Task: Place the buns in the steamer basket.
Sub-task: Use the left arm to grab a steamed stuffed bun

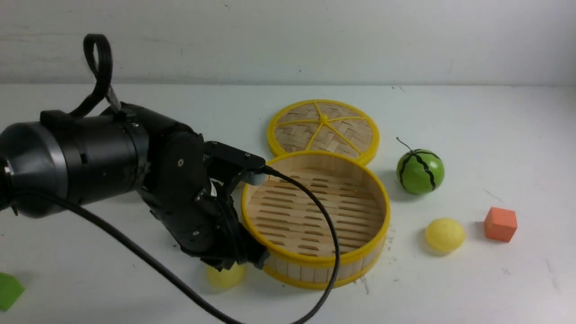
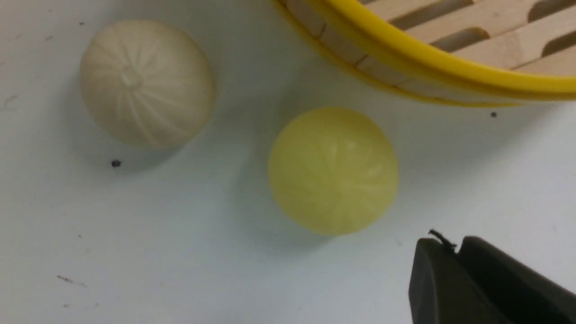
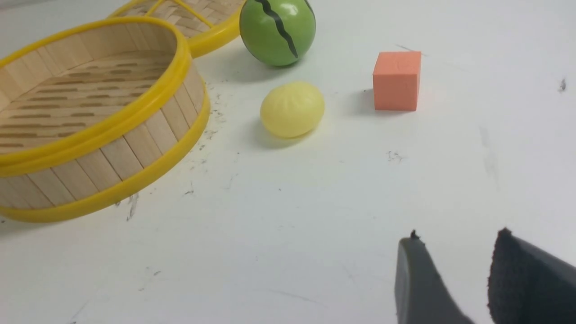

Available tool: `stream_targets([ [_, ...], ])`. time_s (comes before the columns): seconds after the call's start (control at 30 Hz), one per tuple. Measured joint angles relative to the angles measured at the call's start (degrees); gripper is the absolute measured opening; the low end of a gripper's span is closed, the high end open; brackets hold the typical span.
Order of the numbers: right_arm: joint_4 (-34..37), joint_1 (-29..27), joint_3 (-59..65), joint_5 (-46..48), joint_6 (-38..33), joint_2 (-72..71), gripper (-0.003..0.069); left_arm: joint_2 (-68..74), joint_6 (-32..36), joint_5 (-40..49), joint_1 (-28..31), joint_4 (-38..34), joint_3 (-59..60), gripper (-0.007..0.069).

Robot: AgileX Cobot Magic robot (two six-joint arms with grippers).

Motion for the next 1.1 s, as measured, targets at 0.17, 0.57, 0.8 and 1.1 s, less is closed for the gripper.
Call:
stream_targets([
  [0.17,0.0,0.0,0.0,0.0,0.0,0.0,0.0239,1.4,2.2,-0.6,2.4,-0.5,-0.1,0.0186],
  [0.57,0.0,0.0,0.0,0.0,0.0,0.0,0.0239,6.8,6.0,-2.2,2.4,-3.8,-2.8,0.0255],
  [0.8,0.0,0.0,0.0,0.0,0.0,0.0,0.0239,7.5,6.0,-2.6,2.4,-1.9,-2.8,0.0238],
  [1.1,0.0,0.0,0.0,0.0,0.0,0.0,0.0239,9.0,6.0,-4.0,2.4,-0.1,-2.9,0.0235],
])
